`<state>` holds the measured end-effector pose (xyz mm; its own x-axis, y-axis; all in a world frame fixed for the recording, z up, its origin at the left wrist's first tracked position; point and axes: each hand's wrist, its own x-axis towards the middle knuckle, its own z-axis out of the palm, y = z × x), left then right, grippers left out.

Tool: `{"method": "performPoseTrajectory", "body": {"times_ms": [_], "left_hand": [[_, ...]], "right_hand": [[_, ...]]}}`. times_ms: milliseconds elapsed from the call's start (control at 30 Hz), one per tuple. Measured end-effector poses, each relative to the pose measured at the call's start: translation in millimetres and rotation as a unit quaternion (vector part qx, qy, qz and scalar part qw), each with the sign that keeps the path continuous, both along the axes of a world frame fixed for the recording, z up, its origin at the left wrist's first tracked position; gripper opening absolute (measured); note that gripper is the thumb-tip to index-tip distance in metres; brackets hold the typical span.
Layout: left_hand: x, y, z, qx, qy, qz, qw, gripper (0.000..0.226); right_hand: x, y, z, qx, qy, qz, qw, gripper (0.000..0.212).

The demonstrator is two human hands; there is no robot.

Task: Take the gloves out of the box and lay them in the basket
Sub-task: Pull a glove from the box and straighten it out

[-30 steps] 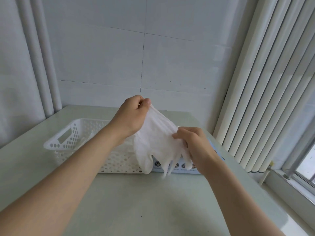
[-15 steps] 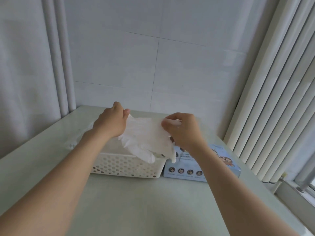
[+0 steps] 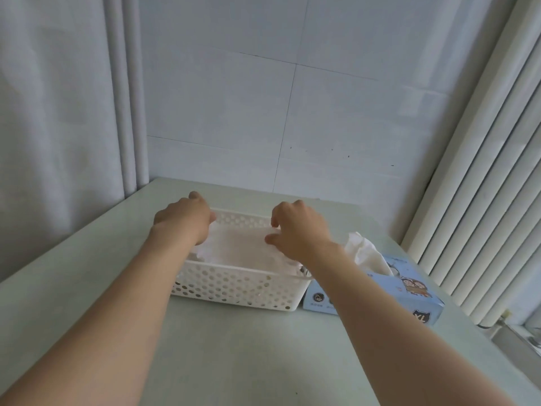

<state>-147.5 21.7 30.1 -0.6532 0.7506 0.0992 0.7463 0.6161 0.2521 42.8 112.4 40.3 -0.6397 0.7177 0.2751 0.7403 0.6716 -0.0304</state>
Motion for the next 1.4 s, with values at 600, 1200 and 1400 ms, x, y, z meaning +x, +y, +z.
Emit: {"method": "performPoseTrajectory", "body": {"times_ms": [600, 1200, 1400], "left_hand": [[17, 1, 6, -0.247, -0.042, -0.197, 0.948, 0.074], [107, 14, 25, 0.152, -0.044, -0.339, 0.927, 0.028], [159, 19, 3, 0.116, -0.086, -0.402, 0.904, 0.041]], "right_hand": [[-9, -10, -10, -0.173, -0.199, 0.033, 0.964, 0.059], [97, 1, -18, 0.039, 0.387, 0.01, 0.921, 0.026], [146, 9, -42, 0.022, 0.392, -0.033, 0.919, 0.04]]}}
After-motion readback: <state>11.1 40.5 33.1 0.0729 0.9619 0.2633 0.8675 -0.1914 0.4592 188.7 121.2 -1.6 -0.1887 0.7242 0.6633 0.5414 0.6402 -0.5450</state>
